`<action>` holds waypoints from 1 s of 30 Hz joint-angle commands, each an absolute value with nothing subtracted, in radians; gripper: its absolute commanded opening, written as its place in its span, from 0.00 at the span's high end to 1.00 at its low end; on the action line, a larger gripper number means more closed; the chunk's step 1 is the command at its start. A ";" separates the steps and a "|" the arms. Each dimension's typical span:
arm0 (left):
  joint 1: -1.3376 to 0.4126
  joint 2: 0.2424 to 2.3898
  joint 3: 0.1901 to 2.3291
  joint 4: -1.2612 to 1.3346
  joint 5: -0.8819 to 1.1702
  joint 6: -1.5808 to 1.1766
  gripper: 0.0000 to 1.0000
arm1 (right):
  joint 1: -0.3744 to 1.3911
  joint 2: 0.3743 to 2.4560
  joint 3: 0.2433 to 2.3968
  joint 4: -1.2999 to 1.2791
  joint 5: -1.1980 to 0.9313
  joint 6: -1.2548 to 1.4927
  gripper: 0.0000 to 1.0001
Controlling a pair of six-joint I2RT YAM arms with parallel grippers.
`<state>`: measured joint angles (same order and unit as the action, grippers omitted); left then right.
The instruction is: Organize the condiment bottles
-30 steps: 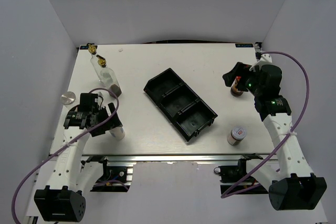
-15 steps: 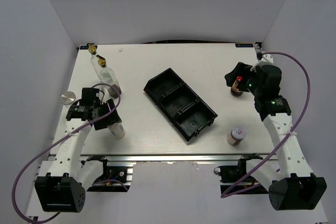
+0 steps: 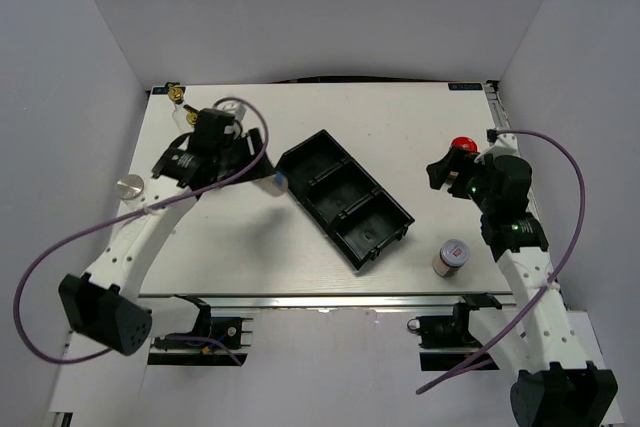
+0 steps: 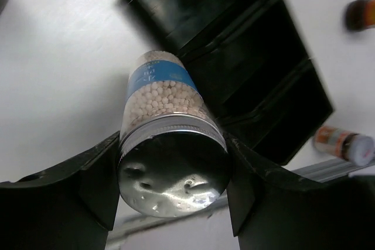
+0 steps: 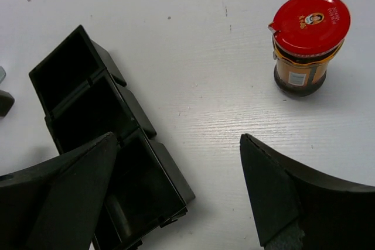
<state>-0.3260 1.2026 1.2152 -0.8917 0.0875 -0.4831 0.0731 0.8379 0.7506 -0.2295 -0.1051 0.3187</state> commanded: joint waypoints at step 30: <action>-0.537 1.853 1.862 -0.669 -0.081 -0.472 0.80 | 0.071 0.779 0.686 -0.135 0.103 0.322 0.11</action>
<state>-0.5381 1.9499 1.8690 -0.7300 -0.0643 -0.4751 0.0731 0.7742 0.6895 -0.1761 0.0837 0.3183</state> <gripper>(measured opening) 0.713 0.896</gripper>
